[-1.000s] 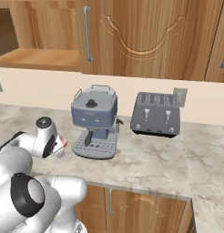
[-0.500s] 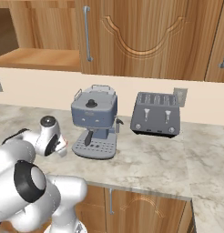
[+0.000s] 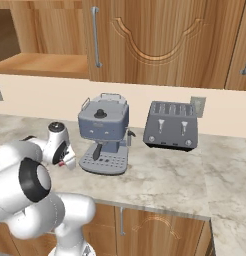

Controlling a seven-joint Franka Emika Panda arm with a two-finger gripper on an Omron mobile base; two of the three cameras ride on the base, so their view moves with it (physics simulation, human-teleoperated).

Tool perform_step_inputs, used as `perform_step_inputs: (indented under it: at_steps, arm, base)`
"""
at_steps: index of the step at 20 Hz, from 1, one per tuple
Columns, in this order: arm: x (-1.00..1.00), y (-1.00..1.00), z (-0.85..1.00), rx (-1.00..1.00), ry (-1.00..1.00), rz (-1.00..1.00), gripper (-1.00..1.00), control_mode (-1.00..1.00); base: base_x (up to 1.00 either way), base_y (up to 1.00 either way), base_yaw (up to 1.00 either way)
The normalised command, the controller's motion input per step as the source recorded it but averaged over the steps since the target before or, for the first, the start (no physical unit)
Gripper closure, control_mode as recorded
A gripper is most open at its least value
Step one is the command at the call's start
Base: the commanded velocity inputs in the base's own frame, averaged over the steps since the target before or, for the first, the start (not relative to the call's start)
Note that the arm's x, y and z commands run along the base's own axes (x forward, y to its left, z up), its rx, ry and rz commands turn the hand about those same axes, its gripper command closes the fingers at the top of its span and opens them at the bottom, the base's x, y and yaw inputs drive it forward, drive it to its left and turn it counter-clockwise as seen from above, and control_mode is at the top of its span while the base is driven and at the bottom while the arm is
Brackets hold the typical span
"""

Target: Retrieve the tupperware from the cabinet, then place the raw meat into the tupperware to avoid contamination.

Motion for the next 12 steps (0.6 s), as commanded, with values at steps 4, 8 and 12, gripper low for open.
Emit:
perform_step_inputs:
  at_steps: [4,8,12]
  arm:
    - [0.06,0.00,-0.21,-0.03,0.02,0.00,-1.00,-1.00]
    - [0.04,0.00,-0.23,-0.03,0.01,0.00,-1.00,-1.00]
    - [0.04,0.00,-0.26,-0.02,0.00,0.00,-1.00,-1.00]
  base:
    - [0.00,0.00,0.00]
    - [0.00,0.00,0.00]
    - [0.00,0.00,0.00]
